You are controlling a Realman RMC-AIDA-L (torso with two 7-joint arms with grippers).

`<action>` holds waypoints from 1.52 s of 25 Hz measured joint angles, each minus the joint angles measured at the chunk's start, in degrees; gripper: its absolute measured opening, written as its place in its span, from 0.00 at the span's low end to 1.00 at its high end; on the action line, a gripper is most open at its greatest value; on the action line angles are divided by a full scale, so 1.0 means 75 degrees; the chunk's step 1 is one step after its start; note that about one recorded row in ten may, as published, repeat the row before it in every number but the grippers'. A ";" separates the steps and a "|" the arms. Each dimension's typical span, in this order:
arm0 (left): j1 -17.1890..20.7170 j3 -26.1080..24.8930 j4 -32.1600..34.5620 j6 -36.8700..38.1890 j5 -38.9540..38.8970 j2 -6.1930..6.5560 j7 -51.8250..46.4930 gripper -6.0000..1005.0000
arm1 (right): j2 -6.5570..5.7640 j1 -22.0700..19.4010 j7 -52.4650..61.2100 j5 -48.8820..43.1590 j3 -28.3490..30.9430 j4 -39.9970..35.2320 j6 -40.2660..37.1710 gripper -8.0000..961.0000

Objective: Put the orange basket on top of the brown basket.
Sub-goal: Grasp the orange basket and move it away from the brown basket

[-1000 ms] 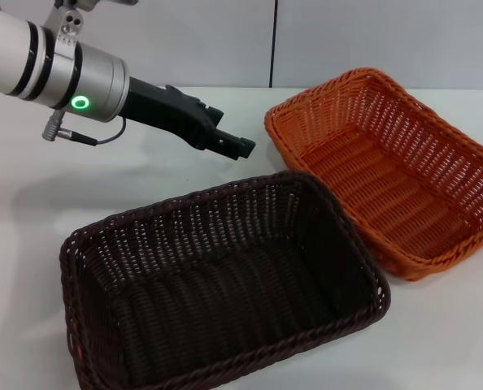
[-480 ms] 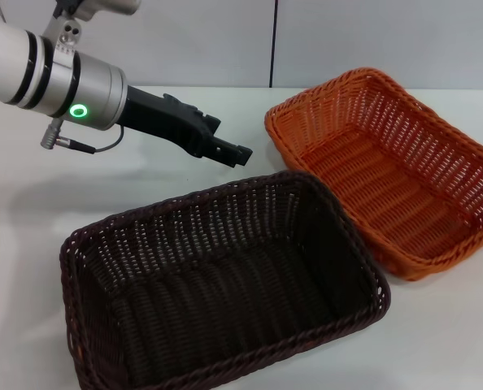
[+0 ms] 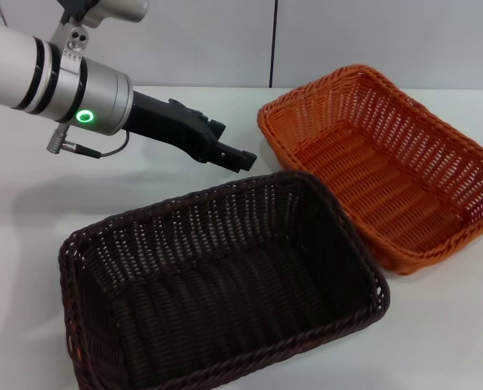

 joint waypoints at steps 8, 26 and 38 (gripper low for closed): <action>-0.0023 0.0000 0.0081 0.0123 0.0000 -0.0013 0.0037 0.86 | 0.0143 -0.0209 -0.0499 0.0210 0.0126 -0.0055 0.0363 0.51; -0.0023 0.0000 0.0245 0.0577 0.0000 -0.0012 0.0035 0.85 | 0.0209 -0.0709 -0.0900 0.0483 0.0495 -0.0187 0.1183 0.37; 0.0015 -0.0064 0.0231 0.1024 -0.0061 -0.0047 0.0033 0.84 | 0.0435 -0.1376 -0.0942 0.0730 0.0744 -0.0896 0.1752 0.28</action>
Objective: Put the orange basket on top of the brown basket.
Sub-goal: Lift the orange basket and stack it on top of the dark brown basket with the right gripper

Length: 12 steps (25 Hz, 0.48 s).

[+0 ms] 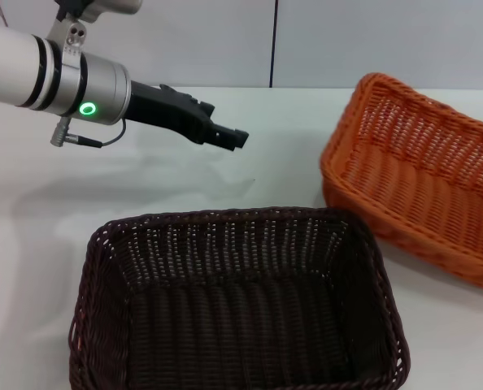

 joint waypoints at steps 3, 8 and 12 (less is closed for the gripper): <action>0.0048 -0.0016 -0.0134 0.0255 -0.0091 -0.0069 0.0000 0.84 | 0.0082 -0.0204 -0.0282 0.0451 0.0413 -0.0052 0.0137 0.26; 0.0068 -0.0018 -0.0167 0.0472 -0.0127 -0.0117 0.0000 0.84 | 0.0124 -0.0506 -0.0638 0.1397 0.0616 -0.0052 0.0259 0.24; 0.0103 -0.0018 -0.0170 0.0629 -0.0313 -0.0135 0.0007 0.84 | 0.0132 -0.0826 -0.0958 0.2413 0.0628 -0.0033 0.0323 0.22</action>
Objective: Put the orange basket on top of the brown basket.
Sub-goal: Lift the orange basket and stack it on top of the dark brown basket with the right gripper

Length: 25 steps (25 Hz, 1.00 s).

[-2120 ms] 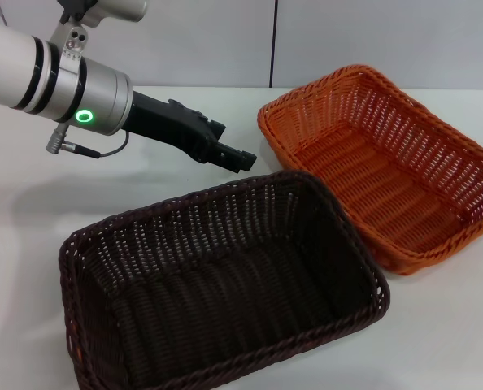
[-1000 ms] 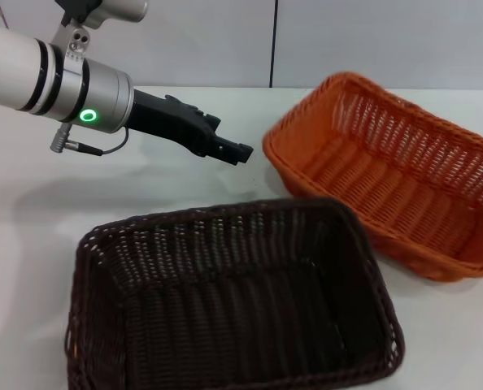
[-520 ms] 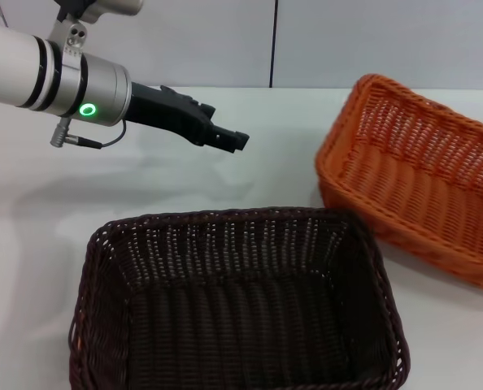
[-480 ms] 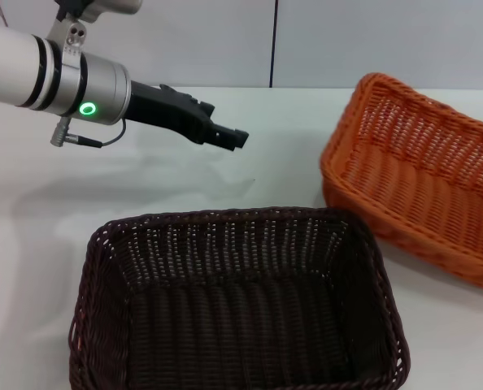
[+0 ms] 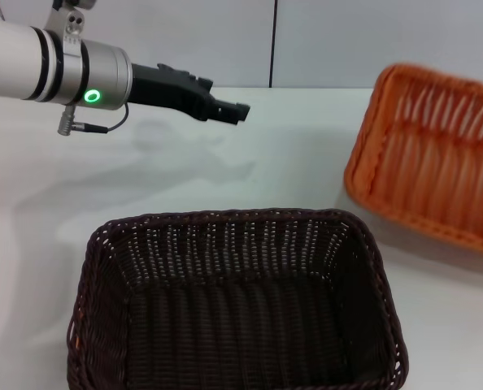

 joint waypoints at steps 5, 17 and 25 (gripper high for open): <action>0.0181 0.0000 -0.0011 0.0341 -0.0672 -0.0004 0.0305 0.84 | 0.0103 -0.0308 -0.0437 0.1566 0.0001 0.0025 -0.0065 0.23; 0.0486 0.0023 0.0032 0.1389 -0.1676 -0.0019 0.0554 0.83 | 0.0830 -0.0172 -0.0953 0.3925 -0.0035 -0.0189 -0.1969 0.24; 0.0457 0.0083 0.0188 0.1556 -0.1840 -0.0019 0.0669 0.83 | 0.1786 0.0475 -0.1327 0.4074 -0.0677 -0.0133 -0.2718 0.24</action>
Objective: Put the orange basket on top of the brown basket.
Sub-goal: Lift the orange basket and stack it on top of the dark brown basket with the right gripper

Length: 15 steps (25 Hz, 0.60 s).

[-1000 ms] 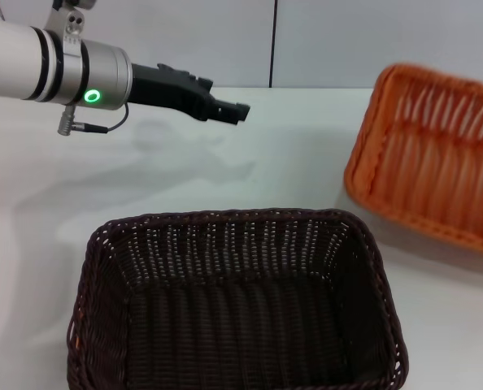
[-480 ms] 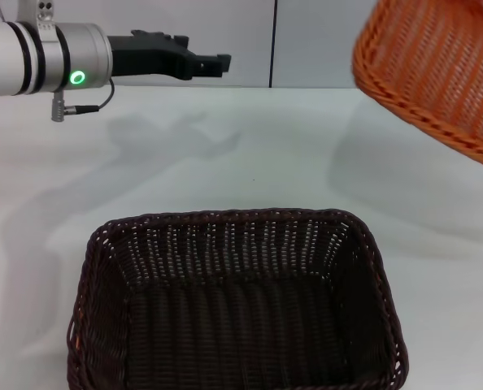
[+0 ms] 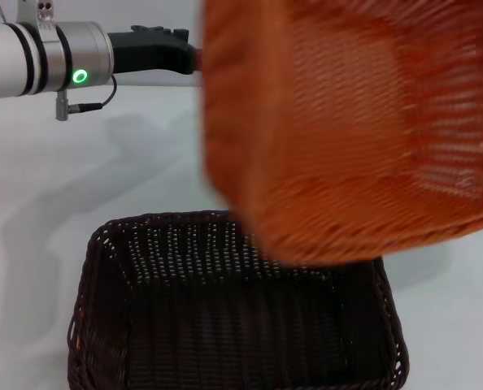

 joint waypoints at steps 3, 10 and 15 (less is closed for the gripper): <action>-0.0013 0.0000 0.0021 0.0137 -0.0027 -0.0005 0.0015 0.83 | 0.0082 0.0236 -0.0334 0.0285 -0.0566 0.0716 -0.0009 0.24; -0.0055 0.0000 0.0155 0.0198 -0.0149 -0.0011 0.0147 0.82 | 0.0082 0.0590 -0.1182 0.0705 -0.1156 0.2182 0.0066 0.25; -0.0083 0.0000 0.0221 0.0326 -0.0154 0.0001 0.0209 0.82 | 0.0109 0.0409 -0.1258 0.0709 -0.1379 0.2341 0.0003 0.25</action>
